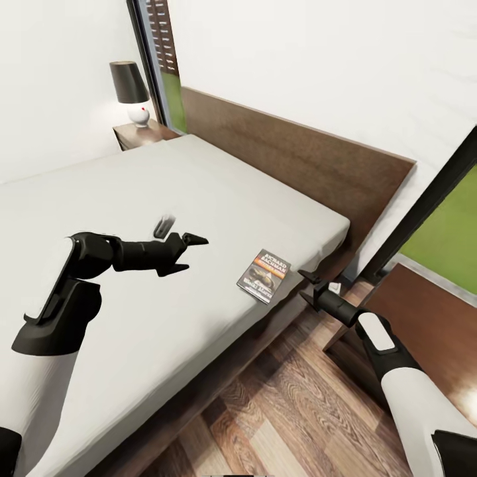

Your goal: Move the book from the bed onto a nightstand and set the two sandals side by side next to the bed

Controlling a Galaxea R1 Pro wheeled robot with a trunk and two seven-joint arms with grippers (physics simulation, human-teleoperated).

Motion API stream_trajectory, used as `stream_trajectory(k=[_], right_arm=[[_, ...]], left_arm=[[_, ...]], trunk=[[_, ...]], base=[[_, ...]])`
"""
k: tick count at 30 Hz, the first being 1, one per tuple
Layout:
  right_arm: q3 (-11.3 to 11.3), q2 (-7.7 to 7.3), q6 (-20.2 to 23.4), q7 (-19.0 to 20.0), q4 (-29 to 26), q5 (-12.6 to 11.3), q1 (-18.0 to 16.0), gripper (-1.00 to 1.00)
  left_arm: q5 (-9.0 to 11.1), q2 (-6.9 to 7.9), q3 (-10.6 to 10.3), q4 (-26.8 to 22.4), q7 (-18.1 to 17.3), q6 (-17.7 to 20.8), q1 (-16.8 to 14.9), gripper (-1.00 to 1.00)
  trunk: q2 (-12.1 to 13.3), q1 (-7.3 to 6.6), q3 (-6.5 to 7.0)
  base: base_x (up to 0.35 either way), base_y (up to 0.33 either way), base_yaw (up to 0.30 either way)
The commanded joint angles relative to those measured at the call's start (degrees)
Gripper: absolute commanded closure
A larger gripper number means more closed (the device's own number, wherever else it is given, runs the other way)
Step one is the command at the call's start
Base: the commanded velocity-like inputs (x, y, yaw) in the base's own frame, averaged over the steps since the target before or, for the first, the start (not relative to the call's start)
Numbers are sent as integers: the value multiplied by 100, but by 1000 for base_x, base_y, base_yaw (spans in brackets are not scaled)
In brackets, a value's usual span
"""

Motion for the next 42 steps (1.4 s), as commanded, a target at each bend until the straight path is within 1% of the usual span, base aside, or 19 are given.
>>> stream_trajectory(k=[1, 25, 31, 42], right_arm=[[-17, 3, 36, 14, 5, -8, -4, -100], [-12, 12, -14, 41, 9, -1, -6, -100], [-12, 15, -14, 41, 7, -1, -6, -100], [1, 18, -13, 41, -11, 8, -6, -100]], left_arm=[[50, 2, 3, -3, 46, 1, 5, -100], [50, 1, 28, -3, -3, 2, 73, -100], [50, 1, 29, -3, -5, 3, 73, -100], [50, 1, 24, -3, -10, 3, 73, -100]], trunk=[[-2, -1, -3], [-964, 527, -432], [-964, 527, -422], [-964, 527, -393]], base=[[0, 0, 0], [0, 0, 0], [0, 0, 95], [0, 0, 212]])
